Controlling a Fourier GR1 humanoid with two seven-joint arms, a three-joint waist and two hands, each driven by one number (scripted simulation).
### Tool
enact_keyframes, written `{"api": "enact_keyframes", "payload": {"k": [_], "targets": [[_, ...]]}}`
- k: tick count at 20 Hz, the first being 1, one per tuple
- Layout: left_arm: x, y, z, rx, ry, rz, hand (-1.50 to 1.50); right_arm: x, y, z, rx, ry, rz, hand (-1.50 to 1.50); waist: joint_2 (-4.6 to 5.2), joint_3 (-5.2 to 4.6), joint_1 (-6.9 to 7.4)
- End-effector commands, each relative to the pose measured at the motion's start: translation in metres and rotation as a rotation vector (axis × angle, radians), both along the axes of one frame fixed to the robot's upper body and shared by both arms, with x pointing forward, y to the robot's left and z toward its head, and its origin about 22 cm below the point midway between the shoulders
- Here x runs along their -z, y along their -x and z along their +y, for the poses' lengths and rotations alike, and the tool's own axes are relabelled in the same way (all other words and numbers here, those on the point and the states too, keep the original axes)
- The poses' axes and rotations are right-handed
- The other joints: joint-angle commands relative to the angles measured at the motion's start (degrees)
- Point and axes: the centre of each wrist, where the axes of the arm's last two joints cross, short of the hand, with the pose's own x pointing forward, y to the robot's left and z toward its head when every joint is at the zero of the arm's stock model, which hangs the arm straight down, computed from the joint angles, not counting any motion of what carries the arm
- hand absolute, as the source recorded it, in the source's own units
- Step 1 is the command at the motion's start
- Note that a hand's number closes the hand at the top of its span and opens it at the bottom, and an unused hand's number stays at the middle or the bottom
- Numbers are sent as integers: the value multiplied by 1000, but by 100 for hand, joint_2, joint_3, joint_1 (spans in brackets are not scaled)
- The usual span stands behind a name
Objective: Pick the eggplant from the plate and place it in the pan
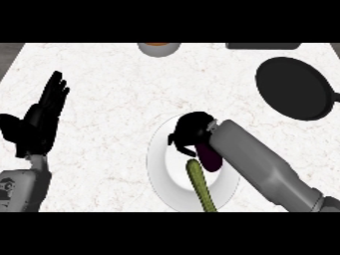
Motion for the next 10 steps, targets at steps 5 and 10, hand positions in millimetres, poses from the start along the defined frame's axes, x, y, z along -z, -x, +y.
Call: {"api": "enact_keyframes", "payload": {"k": [5, 10], "targets": [[9, 2, 7, -36, 4, 0, 0, 23, 9, -23, 319, -73, 33, 150, 4, 3, -214], [12, 11, 23, -105, -13, 34, 0, 28, 0, -64, 889, -217, -70, 150, -152, 8, -638]]}}
